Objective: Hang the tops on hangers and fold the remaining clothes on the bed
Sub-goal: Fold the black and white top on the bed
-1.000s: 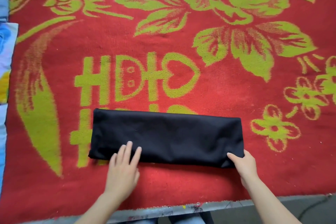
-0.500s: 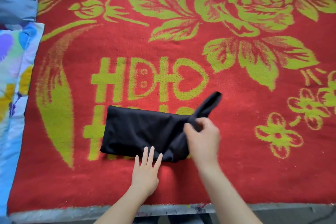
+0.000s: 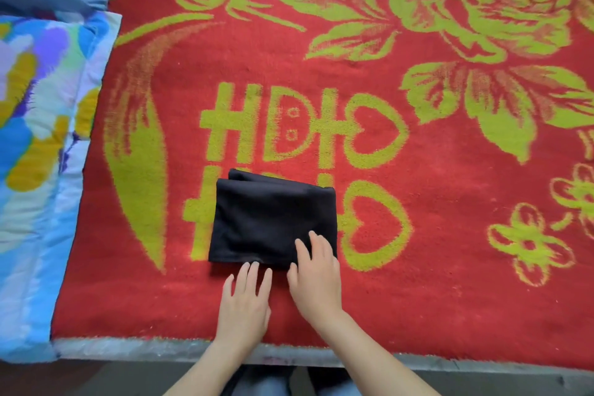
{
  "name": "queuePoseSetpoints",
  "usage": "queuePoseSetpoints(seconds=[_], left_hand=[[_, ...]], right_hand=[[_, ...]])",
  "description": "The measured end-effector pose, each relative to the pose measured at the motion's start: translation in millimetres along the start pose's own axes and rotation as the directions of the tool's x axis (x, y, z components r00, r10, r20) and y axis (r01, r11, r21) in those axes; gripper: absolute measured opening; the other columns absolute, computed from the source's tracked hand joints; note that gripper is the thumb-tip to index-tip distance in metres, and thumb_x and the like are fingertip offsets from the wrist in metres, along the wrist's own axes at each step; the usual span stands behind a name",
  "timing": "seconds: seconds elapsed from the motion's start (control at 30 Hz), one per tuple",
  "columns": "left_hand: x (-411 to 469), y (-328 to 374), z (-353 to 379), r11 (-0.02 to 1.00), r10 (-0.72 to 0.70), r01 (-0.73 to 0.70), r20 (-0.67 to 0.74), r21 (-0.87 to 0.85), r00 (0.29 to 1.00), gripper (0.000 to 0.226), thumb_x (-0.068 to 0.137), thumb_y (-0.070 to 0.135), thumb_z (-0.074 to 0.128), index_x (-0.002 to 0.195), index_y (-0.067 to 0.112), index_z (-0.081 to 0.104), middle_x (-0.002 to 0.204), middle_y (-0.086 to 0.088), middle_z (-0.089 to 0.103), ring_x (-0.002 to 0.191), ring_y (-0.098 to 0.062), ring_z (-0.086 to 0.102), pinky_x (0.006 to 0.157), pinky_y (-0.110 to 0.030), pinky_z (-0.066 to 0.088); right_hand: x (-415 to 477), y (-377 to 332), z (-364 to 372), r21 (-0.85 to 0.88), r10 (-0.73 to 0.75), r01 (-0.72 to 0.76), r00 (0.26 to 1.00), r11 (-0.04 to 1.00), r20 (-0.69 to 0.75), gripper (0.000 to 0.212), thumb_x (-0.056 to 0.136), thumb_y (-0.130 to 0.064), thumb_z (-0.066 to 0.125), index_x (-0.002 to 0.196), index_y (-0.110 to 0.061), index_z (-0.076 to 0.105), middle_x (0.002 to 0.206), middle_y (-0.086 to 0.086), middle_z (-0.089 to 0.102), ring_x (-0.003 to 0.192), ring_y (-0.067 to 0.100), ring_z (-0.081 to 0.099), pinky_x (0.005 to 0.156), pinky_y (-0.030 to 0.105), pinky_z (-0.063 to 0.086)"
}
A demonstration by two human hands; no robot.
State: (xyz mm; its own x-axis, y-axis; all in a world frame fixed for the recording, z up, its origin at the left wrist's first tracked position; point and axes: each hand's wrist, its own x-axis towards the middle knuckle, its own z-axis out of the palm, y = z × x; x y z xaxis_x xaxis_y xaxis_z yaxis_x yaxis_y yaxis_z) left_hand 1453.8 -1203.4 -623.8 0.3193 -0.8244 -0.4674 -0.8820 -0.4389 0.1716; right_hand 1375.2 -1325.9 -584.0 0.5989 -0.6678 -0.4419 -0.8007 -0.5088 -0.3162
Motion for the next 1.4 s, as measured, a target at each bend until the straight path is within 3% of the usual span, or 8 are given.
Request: queuePoseSetpoints(seconds=[0.37, 0.5, 0.63, 0.8, 0.93, 1.07, 1.27, 1.4], left_hand=[[60, -49, -44, 0.998, -0.047, 0.054, -0.311, 0.012, 0.949, 0.054, 0.079, 0.026, 0.041, 0.132, 0.017, 0.041, 0.135, -0.019, 0.05, 0.124, -0.032, 0.039, 0.089, -0.053, 0.044], [110, -72, -84, 0.958, -0.282, 0.268, -0.186, -0.101, 0.941, 0.057, 0.086, 0.022, 0.06, 0.14, 0.02, 0.042, 0.148, -0.01, 0.037, 0.137, -0.032, 0.028, 0.105, -0.056, 0.027], [139, -94, -98, 0.957, -0.285, 0.285, 0.006, -0.046, 0.959, 0.03, 0.096, 0.028, 0.045, 0.125, 0.028, 0.054, 0.134, 0.006, 0.051, 0.129, -0.022, 0.035, 0.111, -0.048, 0.012], [159, -96, -96, 0.988, -0.114, 0.15, -0.447, 0.046, 0.887, 0.008, 0.074, 0.009, 0.065, 0.081, 0.011, 0.068, 0.074, -0.011, 0.066, 0.077, -0.034, 0.06, 0.087, -0.058, 0.042], [161, -79, -84, 0.985, -0.1, 0.166, -0.626, 0.048, 0.774, 0.038, 0.079, 0.016, 0.056, 0.117, 0.015, 0.057, 0.118, -0.02, 0.058, 0.11, -0.037, 0.051, 0.091, -0.054, 0.039], [132, -55, -41, 0.975, 0.183, -0.099, -0.472, 0.198, 0.862, 0.062, 0.083, 0.045, 0.038, 0.14, 0.023, 0.033, 0.153, -0.019, 0.019, 0.142, -0.035, 0.014, 0.104, -0.057, 0.022], [153, -77, -24, 0.972, 0.151, -0.122, -0.137, 0.202, 0.979, 0.069, 0.083, 0.067, 0.022, 0.144, 0.034, 0.024, 0.152, -0.016, 0.021, 0.137, -0.037, 0.03, 0.099, -0.063, 0.031], [130, -78, -35, 0.975, 0.169, -0.117, -0.297, 0.187, 0.94, 0.068, 0.086, 0.062, 0.026, 0.142, 0.024, 0.031, 0.151, -0.022, 0.023, 0.144, -0.033, 0.004, 0.104, -0.057, 0.018]], right_hand=[[61, 18, -25, 0.023, -0.097, 0.107, 0.956, 0.994, -0.279, 0.052, 0.08, -0.02, 0.037, 0.129, -0.011, 0.054, 0.135, 0.012, 0.052, 0.127, 0.028, 0.042, 0.09, 0.042, 0.048], [95, 36, -52, 0.156, -0.056, 0.055, 0.998, 0.986, 0.001, 0.06, 0.084, -0.013, 0.045, 0.143, -0.022, 0.035, 0.146, 0.0, 0.038, 0.141, 0.017, 0.019, 0.115, 0.041, 0.01], [126, 63, -69, -0.176, 0.007, 0.029, 0.979, 0.984, 0.201, 0.037, 0.091, -0.029, 0.046, 0.127, -0.023, 0.051, 0.123, 0.001, 0.057, 0.124, 0.026, 0.034, 0.108, 0.046, 0.014], [138, 70, -53, -0.264, 0.098, -0.093, 0.995, 0.96, 0.005, 0.032, 0.098, -0.034, 0.039, 0.122, -0.017, 0.05, 0.12, 0.004, 0.056, 0.117, 0.028, 0.039, 0.098, 0.041, 0.028], [116, 61, -23, -0.199, -0.014, -0.072, 0.918, 0.977, -0.397, 0.044, 0.086, -0.031, 0.046, 0.124, -0.01, 0.053, 0.121, 0.02, 0.053, 0.116, 0.036, 0.045, 0.089, 0.048, 0.044], [70, 66, 22, -0.379, -0.407, 0.286, 0.867, 0.88, -0.288, 0.053, 0.085, -0.038, 0.043, 0.134, -0.019, 0.042, 0.142, 0.017, 0.033, 0.133, 0.033, 0.03, 0.102, 0.05, 0.028], [81, 55, 32, -0.364, -0.266, 0.218, 0.96, 0.905, -0.088, 0.056, 0.083, -0.044, 0.033, 0.13, -0.023, 0.055, 0.138, 0.016, 0.05, 0.13, 0.029, 0.033, 0.098, 0.053, 0.038], [51, 67, 35, -0.352, -0.39, 0.293, 0.887, 0.889, -0.246, 0.055, 0.08, -0.043, 0.051, 0.128, -0.016, 0.047, 0.137, 0.019, 0.044, 0.129, 0.033, 0.035, 0.1, 0.049, 0.037]])
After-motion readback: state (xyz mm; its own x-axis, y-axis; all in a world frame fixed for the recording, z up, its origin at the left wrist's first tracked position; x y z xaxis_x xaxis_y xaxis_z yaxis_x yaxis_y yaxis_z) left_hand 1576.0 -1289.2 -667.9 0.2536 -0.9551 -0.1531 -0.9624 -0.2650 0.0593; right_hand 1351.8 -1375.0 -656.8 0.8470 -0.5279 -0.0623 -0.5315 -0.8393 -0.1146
